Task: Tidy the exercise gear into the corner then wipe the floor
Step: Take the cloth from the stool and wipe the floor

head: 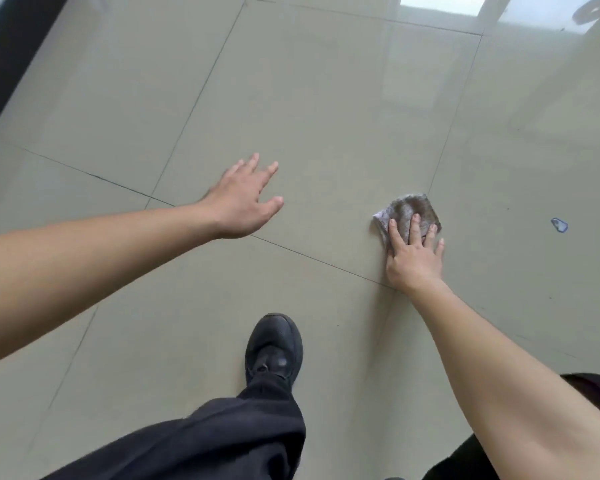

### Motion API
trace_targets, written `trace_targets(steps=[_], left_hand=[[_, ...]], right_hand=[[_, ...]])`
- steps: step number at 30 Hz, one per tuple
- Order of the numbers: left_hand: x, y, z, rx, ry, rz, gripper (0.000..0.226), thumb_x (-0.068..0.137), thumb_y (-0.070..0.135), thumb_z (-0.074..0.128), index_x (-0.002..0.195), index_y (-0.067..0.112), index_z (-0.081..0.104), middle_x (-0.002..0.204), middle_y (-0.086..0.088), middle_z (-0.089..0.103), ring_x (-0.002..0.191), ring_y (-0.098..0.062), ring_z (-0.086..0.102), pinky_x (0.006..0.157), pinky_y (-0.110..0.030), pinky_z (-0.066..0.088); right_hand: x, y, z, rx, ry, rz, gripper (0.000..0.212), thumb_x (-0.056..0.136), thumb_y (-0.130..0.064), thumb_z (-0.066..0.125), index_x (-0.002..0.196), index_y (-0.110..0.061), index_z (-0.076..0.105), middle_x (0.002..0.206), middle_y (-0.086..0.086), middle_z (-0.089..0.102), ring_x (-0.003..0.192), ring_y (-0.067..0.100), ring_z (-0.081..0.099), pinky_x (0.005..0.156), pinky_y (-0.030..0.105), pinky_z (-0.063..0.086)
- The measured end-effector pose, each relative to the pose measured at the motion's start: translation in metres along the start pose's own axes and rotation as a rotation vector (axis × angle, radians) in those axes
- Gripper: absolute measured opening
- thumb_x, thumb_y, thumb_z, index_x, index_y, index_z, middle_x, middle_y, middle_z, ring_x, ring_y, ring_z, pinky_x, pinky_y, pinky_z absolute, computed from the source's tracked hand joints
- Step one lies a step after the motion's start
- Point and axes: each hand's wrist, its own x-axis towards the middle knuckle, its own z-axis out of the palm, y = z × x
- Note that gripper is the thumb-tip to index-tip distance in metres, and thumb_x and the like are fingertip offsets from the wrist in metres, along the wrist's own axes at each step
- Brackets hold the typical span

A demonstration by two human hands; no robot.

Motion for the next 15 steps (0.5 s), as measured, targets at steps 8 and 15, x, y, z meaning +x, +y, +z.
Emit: trace_targets(steps=[8,15], left_hand=[[0.050,-0.059,0.114,-0.015,-0.011,-0.230,0.073,0.098,0.057,0.031,0.157,0.025,0.004,0.164,-0.006,-0.015,0.151,-0.029,-0.010,0.119,-0.052,0.011],[0.049,-0.103,0.176,-0.049,0.123,-0.284,0.071,0.098,0.060,0.025,0.157,0.026,0.004,0.164,-0.011,-0.011,0.150,-0.031,-0.011,0.119,-0.056,0.000]], right_hand=[[-0.001,-0.041,0.026,-0.188,0.131,-0.533,0.055,0.104,-0.047,0.029,0.157,-0.042,0.014,0.168,0.001,0.004,0.154,0.033,0.001,0.123,0.055,0.000],[0.103,0.002,-0.051,0.104,0.282,0.146,0.081,0.092,-0.069,0.031,0.159,-0.036,0.002,0.168,0.004,0.003,0.152,0.032,0.005,0.121,0.055,0.010]])
